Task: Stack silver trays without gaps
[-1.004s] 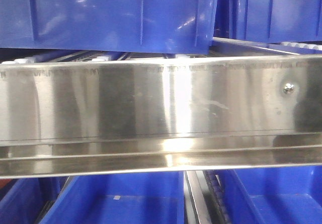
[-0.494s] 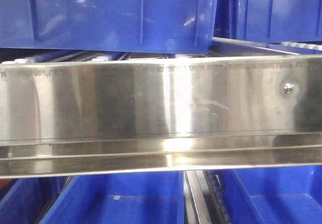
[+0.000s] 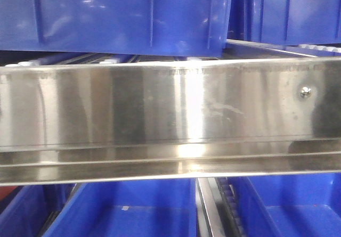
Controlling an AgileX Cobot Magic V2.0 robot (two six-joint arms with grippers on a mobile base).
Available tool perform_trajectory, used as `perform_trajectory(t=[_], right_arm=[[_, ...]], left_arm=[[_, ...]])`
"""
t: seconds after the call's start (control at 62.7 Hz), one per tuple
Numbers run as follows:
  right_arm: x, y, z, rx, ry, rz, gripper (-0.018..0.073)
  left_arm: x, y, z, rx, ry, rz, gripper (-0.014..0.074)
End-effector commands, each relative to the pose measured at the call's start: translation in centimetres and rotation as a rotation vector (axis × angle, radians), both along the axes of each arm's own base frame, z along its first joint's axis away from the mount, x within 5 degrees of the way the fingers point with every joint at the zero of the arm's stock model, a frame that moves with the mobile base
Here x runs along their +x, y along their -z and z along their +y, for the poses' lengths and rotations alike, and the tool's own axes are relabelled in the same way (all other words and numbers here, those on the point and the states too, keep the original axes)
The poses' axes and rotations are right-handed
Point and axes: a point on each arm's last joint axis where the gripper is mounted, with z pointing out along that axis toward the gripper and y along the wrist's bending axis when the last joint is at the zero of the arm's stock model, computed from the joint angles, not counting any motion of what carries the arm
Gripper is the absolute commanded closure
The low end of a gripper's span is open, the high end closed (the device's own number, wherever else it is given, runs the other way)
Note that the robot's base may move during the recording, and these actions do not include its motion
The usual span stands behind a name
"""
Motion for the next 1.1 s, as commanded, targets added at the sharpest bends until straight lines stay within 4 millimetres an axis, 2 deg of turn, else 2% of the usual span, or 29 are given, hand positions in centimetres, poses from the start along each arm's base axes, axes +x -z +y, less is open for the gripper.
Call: perform_trajectory(t=[0.0,1.084], right_arm=[[-0.18,-1.18,-0.15,0.026,-0.019,-0.070,0.0638],[-0.17,-1.34,-0.02,0.036,-0.032,-0.087,0.0638]], left_arm=[[-0.23,-0.76,-0.27,-0.027,0.014,-0.046,0.0614],[-0.23,-0.76,-0.27,-0.027,0.014,-0.046,0.0614]])
